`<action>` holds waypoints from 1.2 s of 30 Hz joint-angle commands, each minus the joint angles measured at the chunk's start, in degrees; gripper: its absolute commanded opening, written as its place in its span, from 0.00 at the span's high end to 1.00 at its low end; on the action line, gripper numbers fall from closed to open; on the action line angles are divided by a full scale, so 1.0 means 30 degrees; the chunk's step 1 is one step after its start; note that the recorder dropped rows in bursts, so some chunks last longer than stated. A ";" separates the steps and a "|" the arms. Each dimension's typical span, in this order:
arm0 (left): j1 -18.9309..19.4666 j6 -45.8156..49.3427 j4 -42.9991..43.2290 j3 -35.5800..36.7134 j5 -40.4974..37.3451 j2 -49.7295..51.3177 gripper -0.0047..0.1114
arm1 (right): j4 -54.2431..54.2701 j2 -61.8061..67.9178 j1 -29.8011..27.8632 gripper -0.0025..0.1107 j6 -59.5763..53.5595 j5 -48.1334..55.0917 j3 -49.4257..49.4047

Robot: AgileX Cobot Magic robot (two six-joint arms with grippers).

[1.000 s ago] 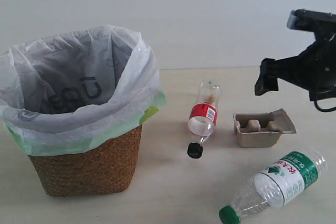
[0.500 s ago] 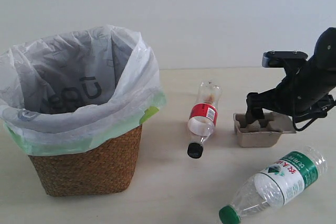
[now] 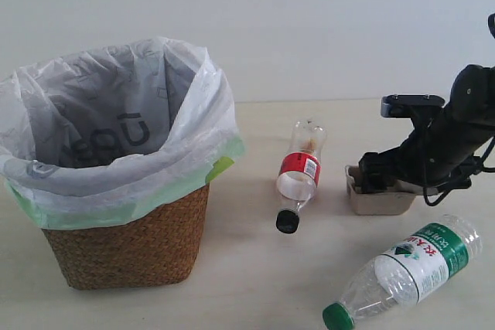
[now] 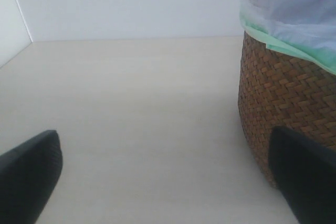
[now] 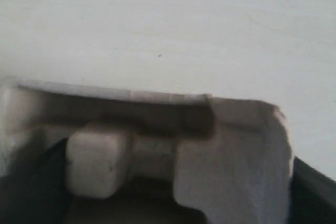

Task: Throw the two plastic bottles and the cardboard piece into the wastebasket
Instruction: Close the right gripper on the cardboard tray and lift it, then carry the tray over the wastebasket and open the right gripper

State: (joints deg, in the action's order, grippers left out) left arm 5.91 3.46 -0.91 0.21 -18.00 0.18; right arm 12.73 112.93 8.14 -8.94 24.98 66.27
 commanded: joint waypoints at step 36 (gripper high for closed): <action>0.0076 -0.0167 -0.0039 -0.0071 0.0119 -0.0061 0.03 | -1.1015 -0.9011 -0.0062 0.98 1.1278 0.8074 0.5386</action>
State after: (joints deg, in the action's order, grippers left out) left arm 5.91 3.46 -0.91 0.21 -18.00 0.18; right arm -17.01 86.52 8.05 20.70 47.81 82.04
